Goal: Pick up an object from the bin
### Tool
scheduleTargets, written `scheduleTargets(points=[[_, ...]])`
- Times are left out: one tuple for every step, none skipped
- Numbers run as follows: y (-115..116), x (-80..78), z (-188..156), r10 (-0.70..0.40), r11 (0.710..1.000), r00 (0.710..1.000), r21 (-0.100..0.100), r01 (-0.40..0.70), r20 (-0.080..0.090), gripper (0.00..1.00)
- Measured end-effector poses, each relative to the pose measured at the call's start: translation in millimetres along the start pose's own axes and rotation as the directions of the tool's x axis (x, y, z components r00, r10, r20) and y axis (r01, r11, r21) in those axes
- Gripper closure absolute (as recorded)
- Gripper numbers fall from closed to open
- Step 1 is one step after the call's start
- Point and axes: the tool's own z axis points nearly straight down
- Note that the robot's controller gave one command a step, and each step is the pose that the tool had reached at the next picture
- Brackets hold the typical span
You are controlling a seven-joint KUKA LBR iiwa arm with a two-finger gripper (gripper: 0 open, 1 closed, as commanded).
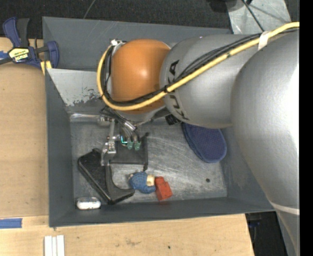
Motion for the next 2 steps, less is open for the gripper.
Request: scheduleTargets(points=[[-27.3, 16.4, 31.7, 0.031, 0.999, 0.999, -0.011, -0.031, 0.026, 0.00], [-112.2, -0.8, 25.6, 0.111, 0.994, 0.994, 0.001, -0.111, 0.012, 0.00]])
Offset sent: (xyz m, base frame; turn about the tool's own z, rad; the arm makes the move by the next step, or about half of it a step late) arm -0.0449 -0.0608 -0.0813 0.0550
